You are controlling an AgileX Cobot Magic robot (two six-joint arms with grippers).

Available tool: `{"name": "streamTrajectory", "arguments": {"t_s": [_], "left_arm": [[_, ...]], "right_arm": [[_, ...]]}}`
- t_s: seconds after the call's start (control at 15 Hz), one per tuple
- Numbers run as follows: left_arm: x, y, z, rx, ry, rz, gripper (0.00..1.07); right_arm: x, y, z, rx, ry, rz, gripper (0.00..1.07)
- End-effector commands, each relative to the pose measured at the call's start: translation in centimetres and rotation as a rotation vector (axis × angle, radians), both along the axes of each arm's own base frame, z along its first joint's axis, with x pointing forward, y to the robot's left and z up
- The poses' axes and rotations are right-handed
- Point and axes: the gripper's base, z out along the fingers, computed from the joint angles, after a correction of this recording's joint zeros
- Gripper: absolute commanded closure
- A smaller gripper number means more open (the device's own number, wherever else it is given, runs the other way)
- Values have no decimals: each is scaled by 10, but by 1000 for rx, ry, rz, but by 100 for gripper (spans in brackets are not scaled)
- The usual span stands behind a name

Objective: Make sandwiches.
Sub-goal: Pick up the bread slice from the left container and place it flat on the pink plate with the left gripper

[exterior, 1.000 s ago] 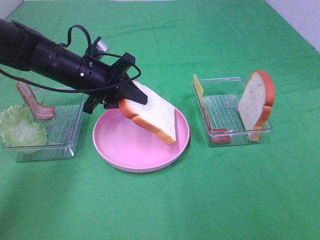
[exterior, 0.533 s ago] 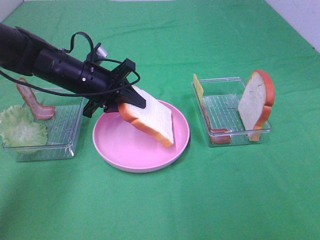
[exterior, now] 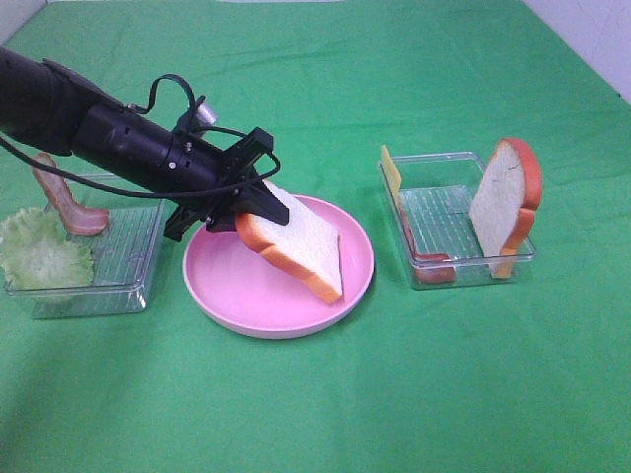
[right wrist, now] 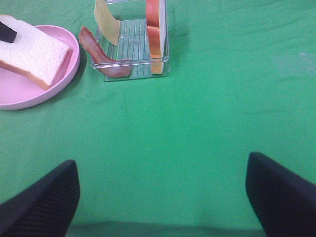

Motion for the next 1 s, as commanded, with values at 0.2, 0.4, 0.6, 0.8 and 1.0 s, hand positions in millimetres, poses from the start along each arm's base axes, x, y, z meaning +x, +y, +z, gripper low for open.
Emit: {"name": "streamTrajectory", "arguments": {"t_s": [0.2,0.4,0.6,0.8,1.0], "left_arm": [[1,-1,2,6,1,16,69],[1,-1,6,0,14,29,53],[-2,2,9,51,15,16,33],[-3,5,15,94,-3,-2,29],[-6,13,33,191,-24,-16,29]], "right_arm": [[-4,0,-1,-7,-33,2,20],[-4,0,-1,-7,-33,2,20],[-4,0,-1,-7,-33,2,20],[-4,0,-1,-7,-33,2,20],[-4,0,-1,-7,-33,2,20]]}}
